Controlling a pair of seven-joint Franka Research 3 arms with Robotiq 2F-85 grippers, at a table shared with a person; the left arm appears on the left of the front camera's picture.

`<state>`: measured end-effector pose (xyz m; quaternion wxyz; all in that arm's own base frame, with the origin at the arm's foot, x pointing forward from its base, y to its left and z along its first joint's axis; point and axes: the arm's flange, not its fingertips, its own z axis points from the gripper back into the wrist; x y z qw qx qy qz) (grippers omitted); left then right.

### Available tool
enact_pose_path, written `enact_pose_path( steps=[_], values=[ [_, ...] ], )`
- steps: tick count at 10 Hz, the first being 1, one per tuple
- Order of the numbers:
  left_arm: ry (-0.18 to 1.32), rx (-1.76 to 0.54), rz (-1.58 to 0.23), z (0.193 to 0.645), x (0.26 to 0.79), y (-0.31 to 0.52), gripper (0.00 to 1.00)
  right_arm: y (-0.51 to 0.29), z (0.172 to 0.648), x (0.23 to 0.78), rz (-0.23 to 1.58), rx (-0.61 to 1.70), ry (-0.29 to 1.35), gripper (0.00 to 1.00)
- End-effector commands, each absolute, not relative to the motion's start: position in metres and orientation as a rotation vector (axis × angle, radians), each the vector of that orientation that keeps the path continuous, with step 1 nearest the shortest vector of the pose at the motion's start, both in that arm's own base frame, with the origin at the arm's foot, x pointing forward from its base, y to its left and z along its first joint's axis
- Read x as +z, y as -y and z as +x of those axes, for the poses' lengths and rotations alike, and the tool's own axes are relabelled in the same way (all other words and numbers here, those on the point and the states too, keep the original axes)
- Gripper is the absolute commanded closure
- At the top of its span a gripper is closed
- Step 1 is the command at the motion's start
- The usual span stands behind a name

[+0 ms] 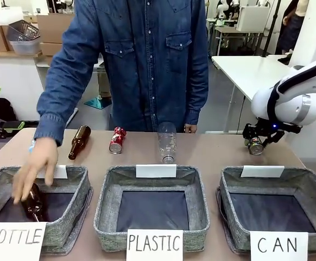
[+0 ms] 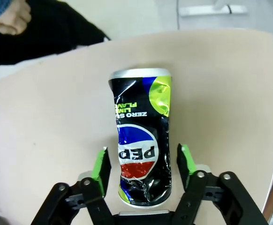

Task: Sort the can waste into the basket.
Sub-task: Pick up the can waste from the table and place it in the right Fabric basket.

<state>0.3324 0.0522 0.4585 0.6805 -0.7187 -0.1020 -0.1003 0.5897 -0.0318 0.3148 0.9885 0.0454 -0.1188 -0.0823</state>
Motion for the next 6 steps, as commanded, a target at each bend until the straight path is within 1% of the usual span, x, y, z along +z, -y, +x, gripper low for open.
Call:
enact_pose_path(
  steps=[1, 2, 3, 4, 5, 6],
  values=[
    [0.253, -0.239, -1.634, 0.3313, 0.4602, -0.0498, 0.00, 0.0297, 0.5913, 0.3190, 0.053, -0.193, 0.242, 1.00],
    [0.253, -0.239, -1.634, 0.3313, 0.4602, -0.0498, 0.00, 0.0298, 0.5912, 0.3179, 0.058, -0.191, 0.240, 1.00],
    [0.253, -0.239, -1.634, 0.3313, 0.4602, -0.0498, 0.00, 0.0299, 0.5907, 0.3167, 0.060, -0.190, 0.237, 0.86],
    [0.253, -0.239, -1.634, 0.3313, 0.4602, -0.0498, 0.00, 0.0301, 0.5905, 0.3155, 0.059, -0.190, 0.230, 0.96],
    [0.253, -0.239, -1.634, 0.3313, 0.4602, -0.0498, 0.00, 0.0303, 0.5907, 0.3140, 0.073, -0.192, 0.213, 1.00],
    [0.253, -0.239, -1.634, 0.3313, 0.4602, -0.0498, 0.00, 0.0305, 0.5909, 0.3127, 0.069, -0.189, 0.209, 1.00]
  ],
)
